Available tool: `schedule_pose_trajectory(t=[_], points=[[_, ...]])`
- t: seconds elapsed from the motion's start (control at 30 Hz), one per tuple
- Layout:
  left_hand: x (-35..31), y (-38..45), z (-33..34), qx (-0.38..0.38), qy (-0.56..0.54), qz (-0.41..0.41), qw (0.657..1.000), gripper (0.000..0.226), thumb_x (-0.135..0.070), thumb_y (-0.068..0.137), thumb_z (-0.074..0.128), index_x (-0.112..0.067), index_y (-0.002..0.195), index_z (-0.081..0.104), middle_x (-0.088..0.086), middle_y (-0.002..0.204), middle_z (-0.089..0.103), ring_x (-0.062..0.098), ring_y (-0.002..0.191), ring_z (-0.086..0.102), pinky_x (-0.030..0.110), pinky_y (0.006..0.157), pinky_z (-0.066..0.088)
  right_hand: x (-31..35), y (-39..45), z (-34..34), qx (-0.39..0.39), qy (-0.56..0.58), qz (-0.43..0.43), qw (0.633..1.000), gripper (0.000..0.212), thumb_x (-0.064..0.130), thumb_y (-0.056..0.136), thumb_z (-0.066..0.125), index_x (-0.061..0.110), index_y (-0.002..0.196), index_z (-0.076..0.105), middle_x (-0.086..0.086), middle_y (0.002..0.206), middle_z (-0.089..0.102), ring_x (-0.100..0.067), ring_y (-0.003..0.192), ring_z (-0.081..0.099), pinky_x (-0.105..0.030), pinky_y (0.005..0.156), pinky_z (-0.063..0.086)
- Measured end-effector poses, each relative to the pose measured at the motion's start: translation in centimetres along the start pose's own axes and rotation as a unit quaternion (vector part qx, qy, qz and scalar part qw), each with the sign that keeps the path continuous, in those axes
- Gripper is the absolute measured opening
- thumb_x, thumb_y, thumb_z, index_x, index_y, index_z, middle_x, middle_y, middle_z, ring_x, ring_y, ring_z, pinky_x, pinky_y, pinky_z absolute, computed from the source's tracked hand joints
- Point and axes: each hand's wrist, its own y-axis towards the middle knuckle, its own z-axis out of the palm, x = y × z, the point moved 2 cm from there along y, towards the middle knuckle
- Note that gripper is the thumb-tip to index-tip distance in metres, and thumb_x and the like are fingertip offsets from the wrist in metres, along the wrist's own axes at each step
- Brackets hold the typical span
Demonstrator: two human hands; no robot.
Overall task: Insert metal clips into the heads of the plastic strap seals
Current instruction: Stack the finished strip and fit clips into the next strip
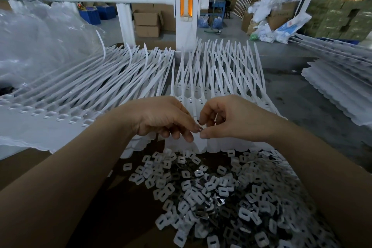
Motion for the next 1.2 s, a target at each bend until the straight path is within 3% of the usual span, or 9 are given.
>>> schedule_pose_trajectory(t=[0.13,0.3,0.53,0.7,0.87,0.97,1.13,1.2], points=[[0.0,-0.1,0.1,-0.008,0.002,-0.005,1.0,0.009,-0.017,0.083,0.072,-0.01,0.079,0.073,0.008,0.073,0.072,0.007,0.047,0.053,0.016,0.041,0.036,0.4,0.2,0.4,-0.024,-0.062,-0.014,0.998,0.014,0.03,0.076,0.081,0.028,0.082,0.068,0.016,0.072,0.065,0.007,0.064,0.058,-0.01,0.057,0.046],[0.0,0.0,0.2,0.0,0.008,-0.006,1.0,0.008,-0.017,0.085,0.071,-0.009,0.083,0.072,0.005,0.072,0.071,0.006,0.049,0.053,0.015,0.042,0.036,0.4,0.1,0.4,-0.012,-0.094,-0.014,0.995,0.014,0.03,0.078,0.078,0.031,0.086,0.067,0.01,0.08,0.067,0.002,0.071,0.06,-0.021,0.065,0.053],[0.2,0.1,0.0,0.014,-0.012,-0.001,1.0,0.008,-0.019,0.085,0.071,-0.012,0.086,0.074,0.006,0.082,0.074,0.005,0.053,0.056,0.014,0.044,0.038,0.1,0.1,0.4,-0.024,-0.055,-0.011,0.998,0.012,0.026,0.077,0.08,0.028,0.083,0.07,0.007,0.076,0.07,-0.003,0.069,0.064,-0.028,0.067,0.056],[0.3,0.1,-0.2,0.037,-0.026,0.001,0.999,0.02,-0.028,0.073,0.073,-0.014,0.088,0.077,0.006,0.086,0.075,0.004,0.056,0.058,0.013,0.046,0.039,-0.2,0.1,0.0,-0.019,0.023,-0.009,1.0,0.009,0.019,0.079,0.079,0.023,0.083,0.073,0.007,0.077,0.073,-0.006,0.069,0.068,-0.032,0.071,0.058],[0.5,0.5,-0.3,0.019,-0.021,-0.007,1.0,0.009,-0.017,0.086,0.068,-0.013,0.089,0.076,0.006,0.084,0.075,0.005,0.056,0.06,0.014,0.046,0.041,-0.8,0.3,-0.3,-0.011,0.001,-0.001,1.0,0.009,0.017,0.083,0.075,0.025,0.082,0.072,0.01,0.077,0.073,-0.003,0.07,0.068,-0.024,0.07,0.058],[0.5,0.8,-0.3,-0.003,0.005,-0.003,1.0,0.008,-0.013,0.088,0.067,-0.009,0.092,0.073,0.004,0.078,0.073,0.006,0.054,0.058,0.015,0.045,0.041,-1.1,0.4,-0.6,-0.018,-0.011,0.002,1.0,0.013,0.015,0.082,0.075,0.028,0.08,0.071,0.015,0.075,0.072,0.002,0.067,0.066,-0.013,0.064,0.053],[-0.2,0.4,-0.4,-0.024,0.144,0.028,0.989,0.01,-0.019,0.081,0.077,-0.016,0.089,0.072,-0.007,0.064,0.067,0.003,0.053,0.056,0.016,0.048,0.043,-1.2,0.5,-0.5,0.001,-0.053,0.003,0.999,0.011,0.02,0.082,0.075,0.03,0.08,0.07,0.023,0.077,0.069,0.003,0.068,0.064,-0.015,0.065,0.054],[-0.5,0.2,-0.2,-0.029,0.201,0.031,0.979,0.014,-0.03,0.076,0.08,-0.023,0.086,0.072,-0.008,0.07,0.07,0.002,0.058,0.06,0.017,0.056,0.047,-1.3,0.5,-0.5,0.001,-0.062,0.003,0.998,0.009,0.021,0.082,0.075,0.03,0.081,0.071,0.023,0.077,0.068,0.003,0.068,0.064,-0.015,0.064,0.053]])
